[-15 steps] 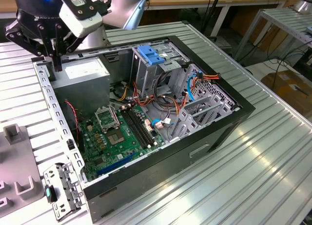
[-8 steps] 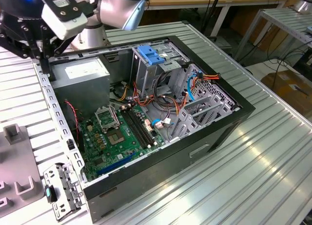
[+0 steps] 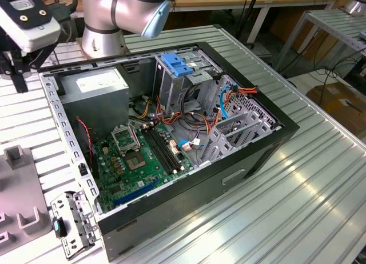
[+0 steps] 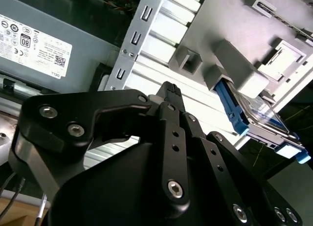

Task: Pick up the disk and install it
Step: 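Reach for the disk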

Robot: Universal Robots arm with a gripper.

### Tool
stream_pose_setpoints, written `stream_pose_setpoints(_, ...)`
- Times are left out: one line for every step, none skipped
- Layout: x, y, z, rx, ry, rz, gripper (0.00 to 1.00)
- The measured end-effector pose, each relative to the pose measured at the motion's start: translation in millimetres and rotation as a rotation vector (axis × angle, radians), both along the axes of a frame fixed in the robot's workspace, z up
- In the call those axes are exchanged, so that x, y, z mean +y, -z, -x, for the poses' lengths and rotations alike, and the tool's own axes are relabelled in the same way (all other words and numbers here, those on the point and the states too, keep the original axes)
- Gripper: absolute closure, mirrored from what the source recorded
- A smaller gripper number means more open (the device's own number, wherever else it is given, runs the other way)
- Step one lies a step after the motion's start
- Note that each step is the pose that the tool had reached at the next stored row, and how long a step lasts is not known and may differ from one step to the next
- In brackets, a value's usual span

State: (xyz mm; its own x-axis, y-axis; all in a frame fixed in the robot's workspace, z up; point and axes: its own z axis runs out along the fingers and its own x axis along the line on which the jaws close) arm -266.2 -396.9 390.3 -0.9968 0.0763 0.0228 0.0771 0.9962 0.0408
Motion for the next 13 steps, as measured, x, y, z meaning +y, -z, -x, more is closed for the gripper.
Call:
stream_pose_setpoints(0.0, 0.0, 3.1, 0.0001, 0.000, 0.0000, 0.89)
stream_pose_setpoints(0.0, 0.0, 9.2, 0.0004, 0.000, 0.0000, 0.89)
stream_pose_setpoints(0.0, 0.1, 13.4, 0.0007, 0.000, 0.0000, 0.89)
stream_pose_setpoints(0.0, 0.0, 15.2, 0.0008, 0.000, 0.0001, 0.89)
stream_pose_setpoints(0.0, 0.1, 15.7, 0.0007, 0.000, 0.0000, 0.89)
stream_pose_setpoints(0.0, 0.1, 15.8, 0.0007, 0.000, 0.0000, 0.89)
stream_pose_setpoints(0.0, 0.1, 15.8, 0.0007, 0.000, 0.0000, 0.89)
stream_pose_setpoints(0.0, 0.0, 16.0, 0.0008, 0.000, 0.0001, 0.89)
stream_pose_setpoints(0.0, 0.1, 17.0, 0.0007, 0.000, 0.0000, 0.89)
stream_pose_setpoints(0.0, 0.0, 17.8, 0.0008, 0.000, 0.0001, 0.89)
stream_pose_setpoints(0.0, 0.0, 17.8, 0.0008, 0.000, 0.0000, 0.89)
stream_pose_setpoints(0.0, 0.1, 17.9, 0.0008, 0.000, 0.0000, 0.89)
stream_pose_setpoints(0.0, 0.0, 17.9, 0.0007, 0.000, 0.0000, 0.89)
